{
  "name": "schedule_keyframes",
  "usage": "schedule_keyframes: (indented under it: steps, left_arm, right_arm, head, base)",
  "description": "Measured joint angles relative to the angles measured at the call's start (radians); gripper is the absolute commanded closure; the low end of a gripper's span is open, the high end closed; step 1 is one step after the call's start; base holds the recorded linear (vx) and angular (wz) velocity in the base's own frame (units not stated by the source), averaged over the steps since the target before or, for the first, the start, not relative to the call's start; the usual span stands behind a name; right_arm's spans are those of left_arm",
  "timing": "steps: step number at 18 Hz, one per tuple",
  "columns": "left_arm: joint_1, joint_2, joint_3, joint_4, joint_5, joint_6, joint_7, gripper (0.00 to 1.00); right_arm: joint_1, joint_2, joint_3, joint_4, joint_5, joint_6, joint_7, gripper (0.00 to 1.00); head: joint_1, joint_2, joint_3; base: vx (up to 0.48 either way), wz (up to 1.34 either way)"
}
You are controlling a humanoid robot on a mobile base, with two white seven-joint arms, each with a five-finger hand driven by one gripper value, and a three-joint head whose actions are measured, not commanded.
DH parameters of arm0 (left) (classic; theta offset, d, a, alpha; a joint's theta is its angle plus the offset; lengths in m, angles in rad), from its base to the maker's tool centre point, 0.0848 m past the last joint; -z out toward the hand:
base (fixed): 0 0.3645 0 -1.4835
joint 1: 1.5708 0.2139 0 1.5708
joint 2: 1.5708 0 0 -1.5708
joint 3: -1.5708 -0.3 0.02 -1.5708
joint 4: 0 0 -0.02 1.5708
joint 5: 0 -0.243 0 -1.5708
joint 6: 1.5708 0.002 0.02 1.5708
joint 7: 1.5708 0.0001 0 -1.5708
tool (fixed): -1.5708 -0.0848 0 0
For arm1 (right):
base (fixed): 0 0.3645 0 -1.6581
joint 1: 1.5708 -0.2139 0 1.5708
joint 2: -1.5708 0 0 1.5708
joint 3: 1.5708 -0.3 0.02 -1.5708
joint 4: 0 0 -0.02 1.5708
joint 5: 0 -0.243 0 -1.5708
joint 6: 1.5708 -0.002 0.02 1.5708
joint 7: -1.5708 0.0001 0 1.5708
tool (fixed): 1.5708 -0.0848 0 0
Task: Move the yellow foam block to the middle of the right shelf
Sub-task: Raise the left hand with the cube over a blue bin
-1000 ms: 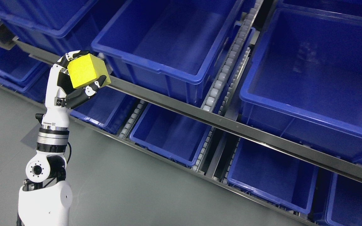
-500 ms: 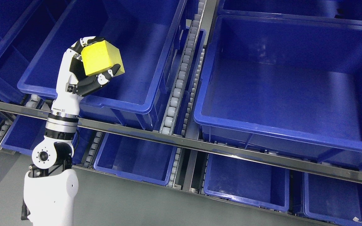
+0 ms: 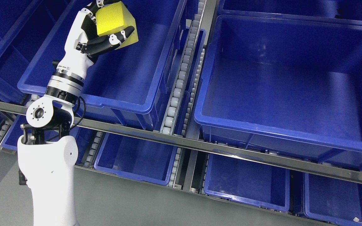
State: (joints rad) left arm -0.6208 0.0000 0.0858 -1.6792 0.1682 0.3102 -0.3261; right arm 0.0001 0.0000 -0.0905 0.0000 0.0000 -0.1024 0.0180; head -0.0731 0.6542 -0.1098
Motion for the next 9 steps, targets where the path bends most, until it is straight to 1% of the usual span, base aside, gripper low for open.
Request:
schedule_keyframes:
  steps: [2, 3, 4, 6, 8, 9]
  left_arm:
    - [-0.039, 0.0, -0.005, 0.004, -0.007, 0.091, 0.051, 0.63]
    - [-0.059, 0.0, -0.008, 0.01, -0.014, 0.118, 0.074, 0.58]
    - [-0.085, 0.0, -0.011, 0.021, -0.026, 0.145, 0.093, 0.49]
    - [-0.111, 0.0, -0.016, 0.037, -0.048, 0.19, 0.106, 0.28]
    - [-0.126, 0.0, -0.028, 0.05, -0.071, 0.241, 0.113, 0.17]
    - [-0.13, 0.0, -0.034, 0.056, -0.083, 0.269, 0.116, 0.14]
  right_arm:
    - [0.0, 0.0, 0.0, 0.0, 0.0, 0.001, 0.0, 0.0]
    - [0.0, 0.0, 0.0, 0.0, 0.0, 0.002, 0.0, 0.0]
    - [0.0, 0.0, 0.0, 0.0, 0.0, 0.004, 0.0, 0.0]
    - [0.0, 0.0, 0.0, 0.0, 0.0, 0.005, 0.0, 0.0]
    - [0.0, 0.0, 0.0, 0.0, 0.0, 0.005, 0.0, 0.0]
    - [0.0, 0.0, 0.0, 0.0, 0.0, 0.005, 0.0, 0.0]
  head:
    - [0.0, 0.0, 0.0]
    - [0.0, 0.0, 0.0]
    - [0.0, 0.0, 0.0]
    - [0.0, 0.0, 0.0]
    - [0.0, 0.0, 0.0]
    - [0.0, 0.0, 0.0]
  base:
    - [-0.008, 0.02]
    - [-0.006, 0.01]
    - [0.0, 0.0]
    - [0.0, 0.0]
    - [0.0, 0.0]
    - [0.0, 0.0]
